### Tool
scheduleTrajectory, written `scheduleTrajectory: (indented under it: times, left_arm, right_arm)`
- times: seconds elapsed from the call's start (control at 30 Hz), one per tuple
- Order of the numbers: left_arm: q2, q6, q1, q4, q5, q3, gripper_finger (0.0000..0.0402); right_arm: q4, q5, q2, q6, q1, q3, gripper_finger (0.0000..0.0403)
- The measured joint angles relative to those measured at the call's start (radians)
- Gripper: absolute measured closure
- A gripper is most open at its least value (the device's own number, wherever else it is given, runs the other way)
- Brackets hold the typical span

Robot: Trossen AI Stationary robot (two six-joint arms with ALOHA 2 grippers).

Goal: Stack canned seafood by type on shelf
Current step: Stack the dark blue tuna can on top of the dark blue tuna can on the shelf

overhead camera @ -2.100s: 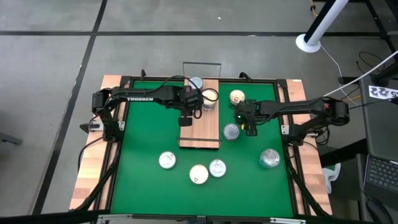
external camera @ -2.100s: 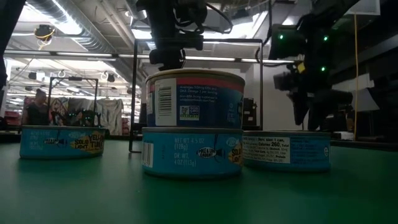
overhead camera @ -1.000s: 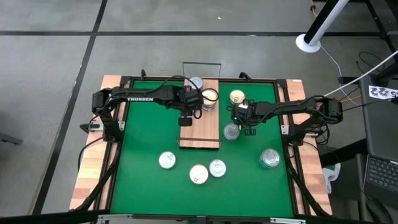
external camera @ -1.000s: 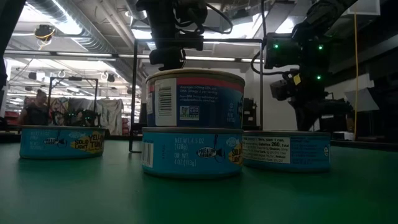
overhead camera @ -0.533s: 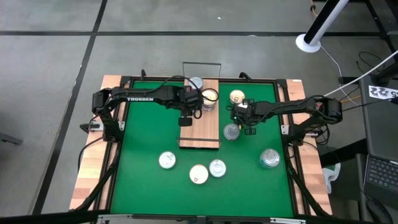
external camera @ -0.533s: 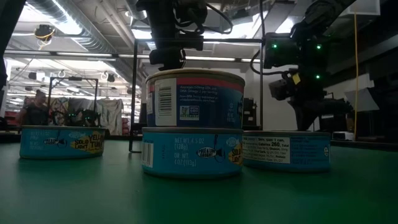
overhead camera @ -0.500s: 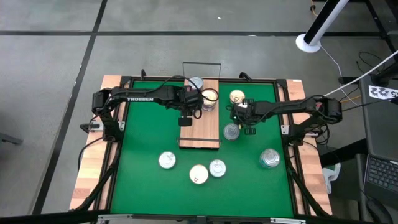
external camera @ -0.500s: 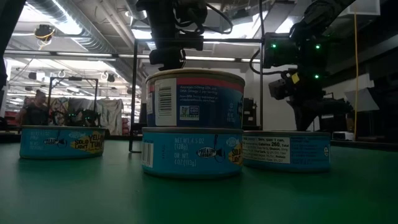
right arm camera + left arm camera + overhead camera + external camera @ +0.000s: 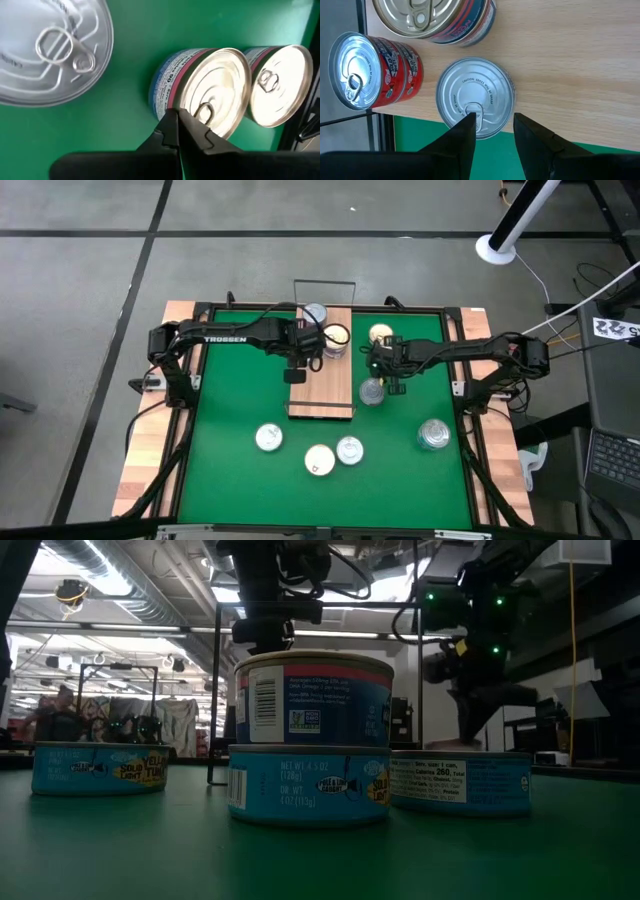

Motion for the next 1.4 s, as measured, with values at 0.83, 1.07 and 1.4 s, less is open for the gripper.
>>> scheduleTrajectory:
  times: [0.83,1.07,1.4]
  left_arm:
    - [-0.002,0.004,0.0,-0.006,0.0,0.0,0.0274]
    - [-0.002,0.004,0.0,-0.006,0.0,0.0,0.0274]
    - [-0.002,0.004,0.0,-0.006,0.0,0.0,0.0274]
  right_arm:
    - [-0.092,0.01,-0.003,-0.102,0.0,0.22,0.0403]
    - [-0.157,0.018,-0.003,-0.128,0.0,0.316,0.0403]
    - [-0.183,0.071,-0.004,-0.185,0.001,0.416,0.0403]
